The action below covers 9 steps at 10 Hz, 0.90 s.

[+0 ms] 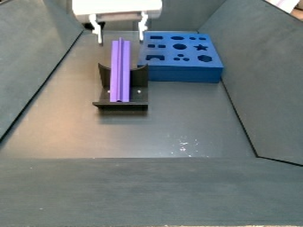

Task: Pick up the star object. Move up. Place the star object on the fixture. Regrasp the star object. Move to above the board. Insert the star object.
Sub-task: Regrasp the star object, then move to above the board.

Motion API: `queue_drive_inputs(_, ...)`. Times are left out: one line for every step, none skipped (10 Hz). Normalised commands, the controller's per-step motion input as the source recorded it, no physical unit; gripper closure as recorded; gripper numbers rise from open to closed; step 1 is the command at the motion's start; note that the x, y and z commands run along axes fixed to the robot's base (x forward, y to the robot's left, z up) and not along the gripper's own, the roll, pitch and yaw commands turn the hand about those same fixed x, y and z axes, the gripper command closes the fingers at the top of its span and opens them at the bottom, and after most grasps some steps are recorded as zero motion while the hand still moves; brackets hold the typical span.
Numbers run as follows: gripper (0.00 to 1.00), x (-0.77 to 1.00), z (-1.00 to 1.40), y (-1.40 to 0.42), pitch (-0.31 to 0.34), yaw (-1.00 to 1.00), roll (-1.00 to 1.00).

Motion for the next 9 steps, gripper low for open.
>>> queue_drive_inputs(0.0,0.09,-0.59,0.0,-0.023,0.0,0.07)
queue_drive_inputs(0.0,0.09,-0.38,-0.01,-0.008,0.01,0.07)
queue_drive_inputs(0.0,0.08,-0.24,-0.01,0.003,0.01,0.06)
queue_drive_inputs(1.0,0.0,0.0,0.0,0.0,0.0,0.0)
queue_drive_inputs(1.0,-0.14,1.0,0.04,-0.121,-0.21,0.0)
queue_drive_inputs(1.0,-0.15,1.0,0.04,-0.119,-0.21,-0.01)
queue_drive_inputs(1.0,-0.15,1.0,0.04,-0.096,-0.21,-0.04)
queue_drive_inputs(1.0,-0.14,1.0,0.04,-0.073,-0.2,-0.05)
queue_drive_inputs(1.0,-0.14,1.0,0.05,-0.016,-0.19,-0.09)
